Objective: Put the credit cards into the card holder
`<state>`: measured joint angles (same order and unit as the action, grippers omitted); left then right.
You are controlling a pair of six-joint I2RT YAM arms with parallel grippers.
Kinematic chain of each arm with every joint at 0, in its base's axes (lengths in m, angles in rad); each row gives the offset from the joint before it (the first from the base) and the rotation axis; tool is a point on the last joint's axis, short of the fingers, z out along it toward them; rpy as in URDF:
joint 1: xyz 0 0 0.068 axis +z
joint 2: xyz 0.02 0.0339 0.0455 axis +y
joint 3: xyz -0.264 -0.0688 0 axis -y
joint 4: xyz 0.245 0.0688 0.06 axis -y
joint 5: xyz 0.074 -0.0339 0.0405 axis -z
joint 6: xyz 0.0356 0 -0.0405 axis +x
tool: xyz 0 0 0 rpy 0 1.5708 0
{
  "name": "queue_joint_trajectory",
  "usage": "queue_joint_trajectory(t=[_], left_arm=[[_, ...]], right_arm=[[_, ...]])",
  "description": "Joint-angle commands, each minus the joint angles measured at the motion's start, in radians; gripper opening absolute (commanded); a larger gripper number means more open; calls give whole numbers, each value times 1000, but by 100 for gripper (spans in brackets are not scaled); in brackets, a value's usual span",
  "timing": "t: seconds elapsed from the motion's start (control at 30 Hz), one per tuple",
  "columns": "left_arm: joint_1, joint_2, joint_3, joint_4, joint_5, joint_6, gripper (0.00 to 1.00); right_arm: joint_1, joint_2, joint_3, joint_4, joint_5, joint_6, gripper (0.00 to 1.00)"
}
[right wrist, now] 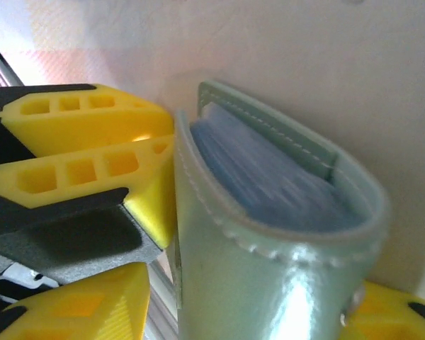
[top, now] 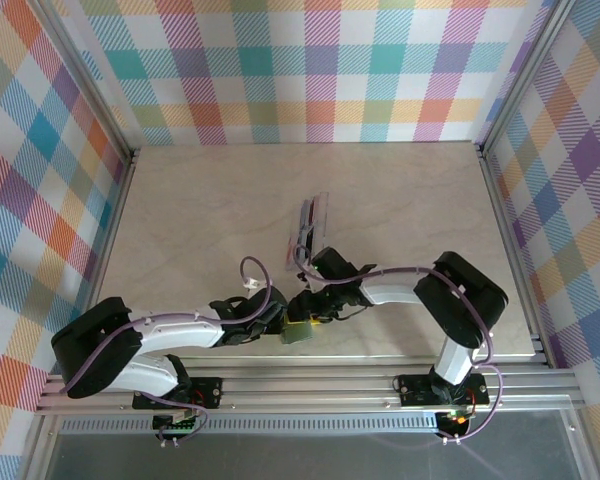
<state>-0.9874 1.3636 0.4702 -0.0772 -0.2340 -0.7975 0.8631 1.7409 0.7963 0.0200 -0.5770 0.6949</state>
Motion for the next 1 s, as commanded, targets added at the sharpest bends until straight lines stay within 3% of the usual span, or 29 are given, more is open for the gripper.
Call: queue_joint_trajectory(t=[0.0, 0.13, 0.2, 0.3, 0.43, 0.57, 0.8, 0.87, 0.97], left_arm=[[-2, 83, -82, -33, 19, -29, 27], [-2, 49, -79, -45, 21, -25, 27], [-3, 2, -73, -75, 17, -20, 29], [0, -124, -73, -157, -26, -23, 37], [17, -264, -82, -256, -60, -17, 43], [34, -323, -88, -289, -58, -13, 45], [48, -319, -87, -270, -33, -8, 47], [53, -319, -83, -263, -24, -5, 47], [63, -319, -75, -256, -8, 4, 48]], right_arm=[[23, -1, -9, 80, -90, 12, 43], [19, -64, -14, 19, -18, -3, 10], [13, -128, -9, -90, 114, -31, 0], [30, -244, 53, -409, 494, -80, 0], [56, -316, 125, -685, 834, -69, 0], [119, -280, 228, -924, 1099, 11, 0], [223, -92, 347, -1113, 1219, 137, 1], [258, -5, 382, -1135, 1222, 169, 8], [293, 94, 408, -1056, 1150, 139, 26]])
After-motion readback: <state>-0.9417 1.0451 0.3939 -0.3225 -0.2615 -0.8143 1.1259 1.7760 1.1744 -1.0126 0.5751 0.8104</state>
